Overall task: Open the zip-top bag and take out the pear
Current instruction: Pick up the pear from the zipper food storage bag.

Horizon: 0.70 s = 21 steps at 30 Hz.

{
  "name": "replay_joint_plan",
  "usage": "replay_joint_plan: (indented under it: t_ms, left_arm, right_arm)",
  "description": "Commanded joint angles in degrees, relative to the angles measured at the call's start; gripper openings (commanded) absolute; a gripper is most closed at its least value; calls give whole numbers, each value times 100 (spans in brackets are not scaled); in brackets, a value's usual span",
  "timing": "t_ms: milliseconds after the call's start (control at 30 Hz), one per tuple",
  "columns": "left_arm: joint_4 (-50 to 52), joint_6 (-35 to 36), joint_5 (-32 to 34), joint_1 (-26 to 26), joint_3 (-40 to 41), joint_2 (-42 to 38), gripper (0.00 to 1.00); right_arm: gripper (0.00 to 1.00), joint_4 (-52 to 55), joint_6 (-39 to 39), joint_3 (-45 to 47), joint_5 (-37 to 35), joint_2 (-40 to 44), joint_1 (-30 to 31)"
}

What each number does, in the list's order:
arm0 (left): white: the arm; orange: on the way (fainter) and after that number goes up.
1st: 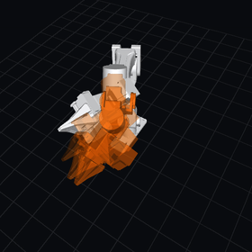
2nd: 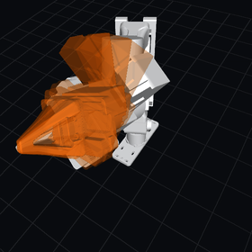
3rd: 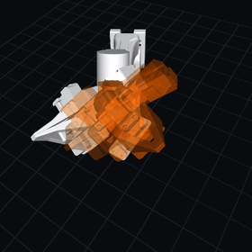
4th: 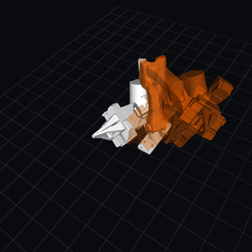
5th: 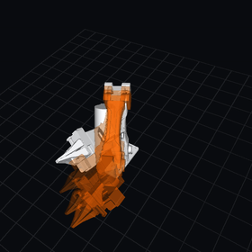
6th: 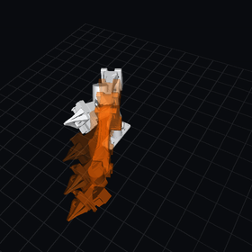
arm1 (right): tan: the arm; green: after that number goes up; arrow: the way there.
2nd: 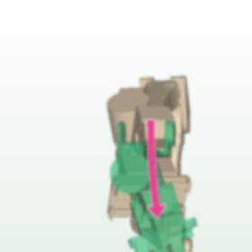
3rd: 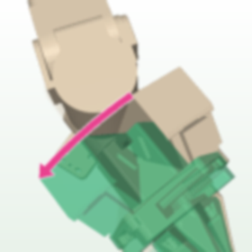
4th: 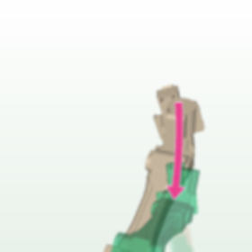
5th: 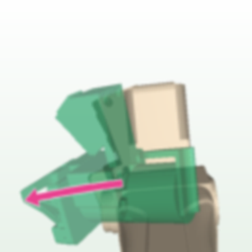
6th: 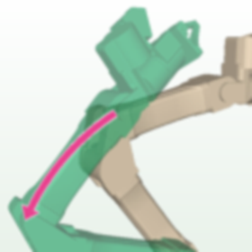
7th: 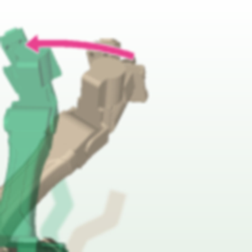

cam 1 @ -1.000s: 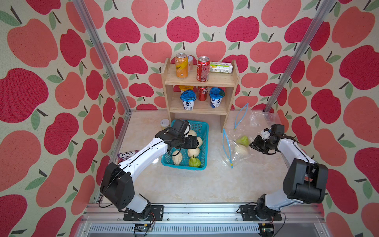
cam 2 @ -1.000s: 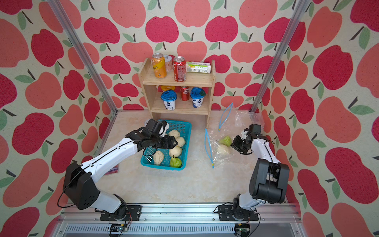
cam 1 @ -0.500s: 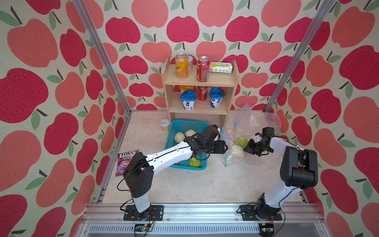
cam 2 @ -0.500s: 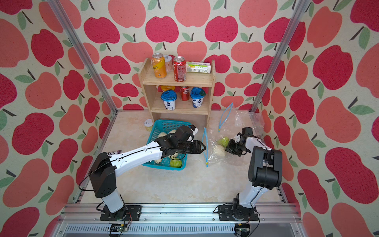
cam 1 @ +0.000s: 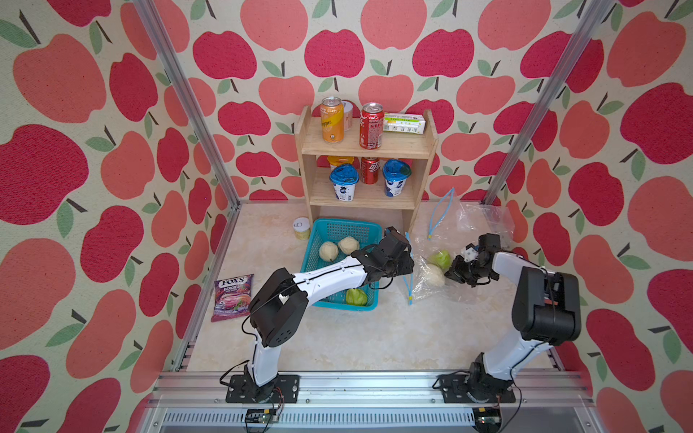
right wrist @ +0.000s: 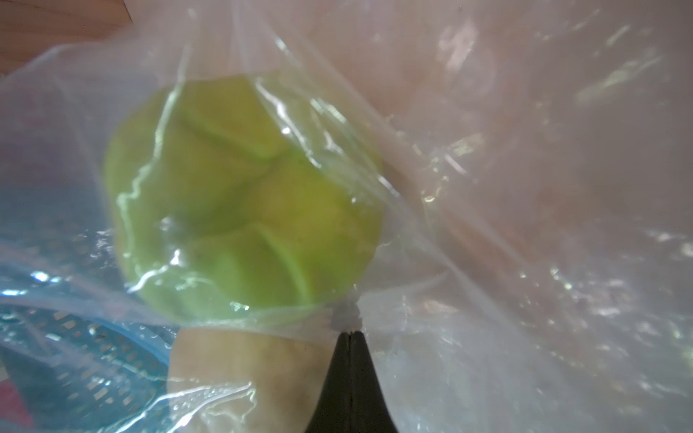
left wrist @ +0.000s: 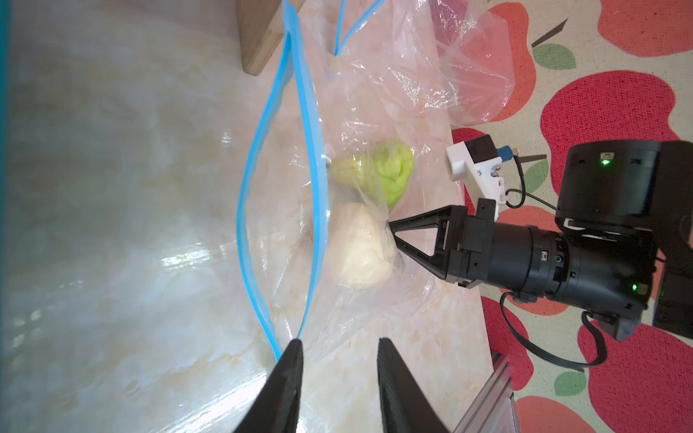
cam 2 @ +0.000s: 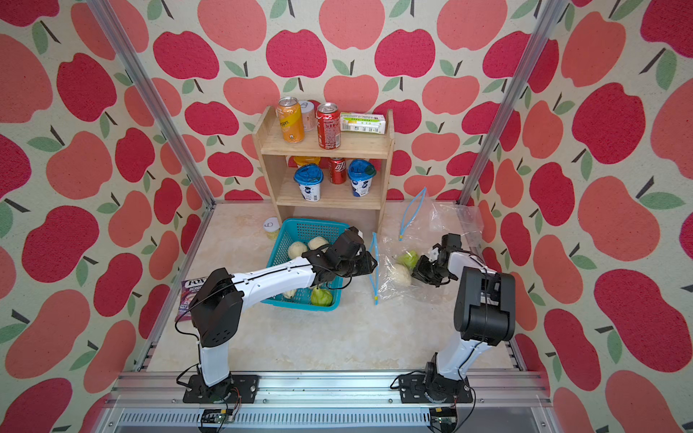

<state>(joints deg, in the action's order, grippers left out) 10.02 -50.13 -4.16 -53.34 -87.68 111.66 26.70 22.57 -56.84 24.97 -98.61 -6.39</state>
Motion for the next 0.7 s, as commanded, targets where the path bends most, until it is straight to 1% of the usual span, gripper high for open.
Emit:
replay_joint_plan:
  t_ms: [0,67,233,333,433,567,667]
  left_arm:
    - [228,-30,348,17,-389,411,32]
    - [401,-41,472,17,-611,614,31]
    - [944,20,1063,-27,-1084,950,24]
    - [977,29,1179,-44,-1073,978,24]
    - [967,38,1094,-46,-1086,1051,23]
    - [1056,62,790,-36,-1344,1373,21]
    - [856,249,442,-7,-1514,1619,23]
  right_arm:
    - [2,-41,62,84,13,-67,-46]
    - [2,-49,55,102,41,-60,-63]
    - [1,-119,30,237,100,15,-121]
    - [1,-139,20,287,140,25,-191]
    - [1,-157,19,314,183,43,-247]
    - [1,-158,9,305,243,52,-283]
    - [2,-143,-13,314,268,65,-286]
